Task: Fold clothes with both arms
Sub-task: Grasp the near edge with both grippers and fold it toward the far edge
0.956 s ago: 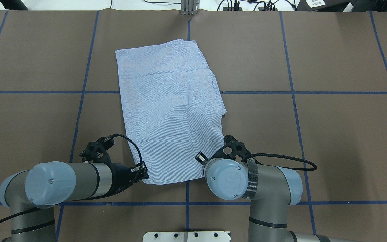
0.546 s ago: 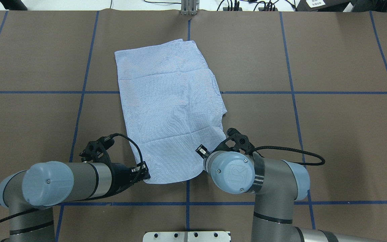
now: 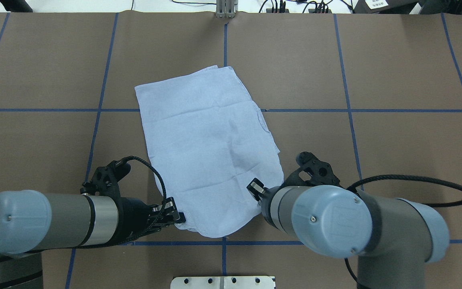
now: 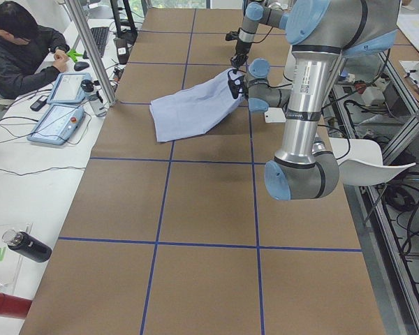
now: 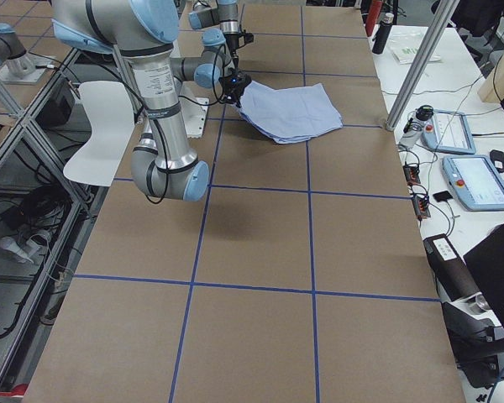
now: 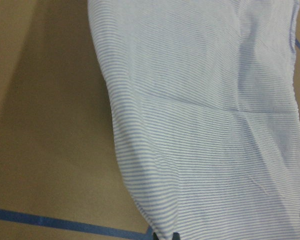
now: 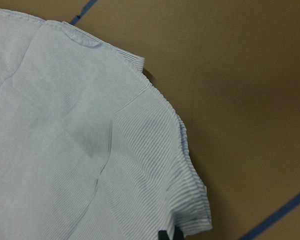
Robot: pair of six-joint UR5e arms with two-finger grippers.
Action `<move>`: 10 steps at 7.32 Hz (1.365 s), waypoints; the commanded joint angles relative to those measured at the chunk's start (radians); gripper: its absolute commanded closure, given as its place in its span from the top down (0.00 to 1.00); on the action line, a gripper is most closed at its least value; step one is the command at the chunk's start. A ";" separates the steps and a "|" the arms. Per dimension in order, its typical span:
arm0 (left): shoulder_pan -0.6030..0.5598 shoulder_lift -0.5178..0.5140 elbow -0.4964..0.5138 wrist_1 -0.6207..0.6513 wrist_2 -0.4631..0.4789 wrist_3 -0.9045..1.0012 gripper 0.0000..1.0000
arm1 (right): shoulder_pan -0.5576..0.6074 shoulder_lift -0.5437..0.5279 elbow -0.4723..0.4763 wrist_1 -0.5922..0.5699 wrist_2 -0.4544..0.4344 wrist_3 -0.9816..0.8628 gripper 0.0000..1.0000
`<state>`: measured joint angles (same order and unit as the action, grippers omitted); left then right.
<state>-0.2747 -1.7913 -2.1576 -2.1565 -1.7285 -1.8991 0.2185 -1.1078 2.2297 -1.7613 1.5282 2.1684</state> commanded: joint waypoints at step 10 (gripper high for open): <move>-0.362 -0.227 0.209 0.423 -0.075 0.391 0.00 | 0.232 0.274 -0.396 0.065 -0.008 -0.212 0.00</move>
<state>-0.5955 -2.0130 -1.9997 -1.7351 -1.8074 -1.5752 0.4168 -0.8738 1.9119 -1.7183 1.5190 1.9822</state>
